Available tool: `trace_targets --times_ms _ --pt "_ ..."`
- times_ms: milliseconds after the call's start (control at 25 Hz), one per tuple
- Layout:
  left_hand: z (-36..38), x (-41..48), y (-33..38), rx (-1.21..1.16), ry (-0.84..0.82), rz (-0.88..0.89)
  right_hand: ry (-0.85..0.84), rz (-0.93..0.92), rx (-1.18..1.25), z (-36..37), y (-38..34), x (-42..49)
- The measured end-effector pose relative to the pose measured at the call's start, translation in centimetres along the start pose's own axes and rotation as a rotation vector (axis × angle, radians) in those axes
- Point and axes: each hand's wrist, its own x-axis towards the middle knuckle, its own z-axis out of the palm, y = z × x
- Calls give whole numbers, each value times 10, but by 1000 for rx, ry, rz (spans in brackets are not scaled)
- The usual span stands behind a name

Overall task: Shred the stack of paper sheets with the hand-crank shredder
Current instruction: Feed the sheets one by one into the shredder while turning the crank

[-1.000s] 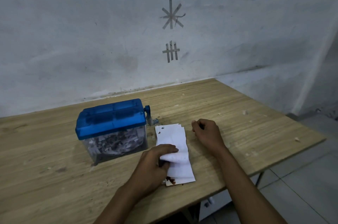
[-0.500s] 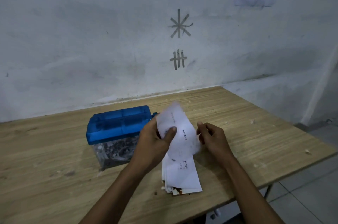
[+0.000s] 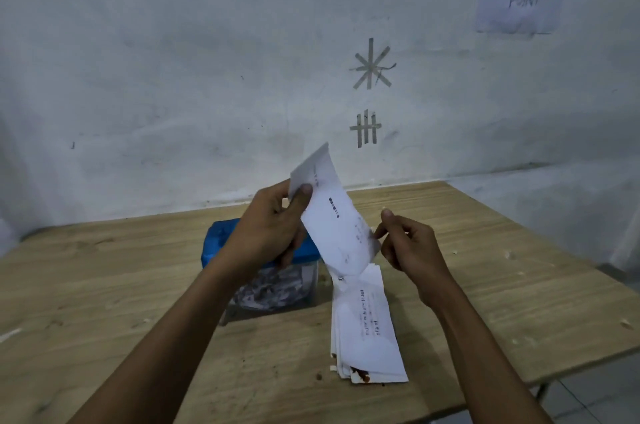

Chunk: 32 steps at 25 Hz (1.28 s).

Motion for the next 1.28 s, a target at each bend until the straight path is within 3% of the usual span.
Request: trace_targets --times_ms 200,320,440,640,800,960,1280 --pt "-26 5 7 -411 124 -98 -51 -21 -42 19 -12 7" --pt "-44 4 2 -515 80 -25 -97 -26 -92 31 -15 11" --pt "-60 4 -2 -612 131 -63 -178 -20 -133 47 -15 12" --pt "-82 16 -29 -207 343 -52 -345 95 -177 73 -11 8" --pt "-88 12 -38 91 339 45 -278 76 -204 82 5 6" --pt "-87 15 -45 127 355 114 -261 119 -208 82 12 3" --pt "-82 13 -73 145 322 26 -313 127 -211 80 9 4"
